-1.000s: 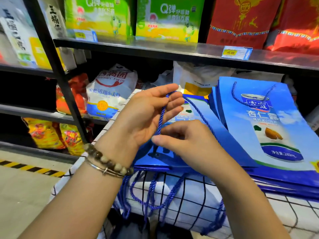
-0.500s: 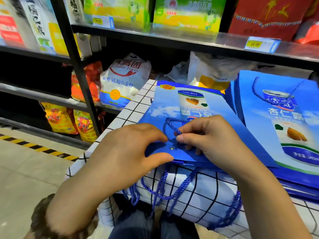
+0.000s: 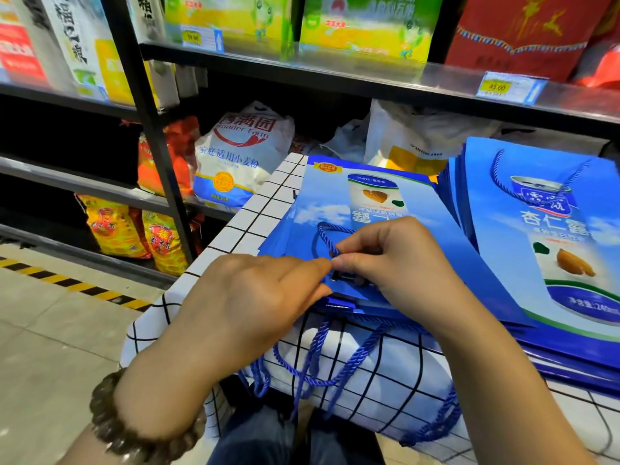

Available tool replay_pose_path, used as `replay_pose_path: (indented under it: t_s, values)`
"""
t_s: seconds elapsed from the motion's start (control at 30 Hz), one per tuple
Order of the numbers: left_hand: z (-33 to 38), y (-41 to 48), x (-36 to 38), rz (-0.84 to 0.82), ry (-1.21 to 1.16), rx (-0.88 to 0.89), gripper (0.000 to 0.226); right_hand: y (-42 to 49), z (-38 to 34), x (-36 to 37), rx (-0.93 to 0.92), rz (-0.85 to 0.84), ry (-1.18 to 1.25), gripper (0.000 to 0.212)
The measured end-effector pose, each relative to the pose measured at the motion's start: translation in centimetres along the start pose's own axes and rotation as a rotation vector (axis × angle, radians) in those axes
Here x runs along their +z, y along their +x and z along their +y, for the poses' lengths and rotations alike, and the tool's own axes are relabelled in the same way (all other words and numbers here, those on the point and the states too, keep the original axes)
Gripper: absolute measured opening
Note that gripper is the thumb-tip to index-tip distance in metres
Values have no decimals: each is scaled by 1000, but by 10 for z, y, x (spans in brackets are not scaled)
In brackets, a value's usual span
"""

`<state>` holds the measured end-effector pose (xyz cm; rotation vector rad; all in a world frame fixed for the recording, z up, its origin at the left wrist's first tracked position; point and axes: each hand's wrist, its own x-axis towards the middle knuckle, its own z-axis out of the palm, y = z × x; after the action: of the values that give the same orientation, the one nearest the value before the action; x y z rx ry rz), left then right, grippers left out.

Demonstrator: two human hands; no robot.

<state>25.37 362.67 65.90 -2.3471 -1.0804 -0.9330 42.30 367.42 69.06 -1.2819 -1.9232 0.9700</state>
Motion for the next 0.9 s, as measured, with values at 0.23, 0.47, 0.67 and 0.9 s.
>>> replay_pose_path:
  t_s: [0.23, 0.47, 0.67, 0.9]
  values:
    - [-4, 4, 7, 125, 23, -13, 11, 0, -9, -11, -43, -252, -263, 20]
    - [4, 20, -2, 24, 86, -367, 22, 1, -19, -22, -108, -493, -457, 36]
    - [30, 27, -6, -303, 197, -581, 32, 6, -19, -16, -146, -404, -511, 28]
    - [23, 27, 2, -315, 250, -435, 13, -1, -21, -14, -130, -285, -430, 18]
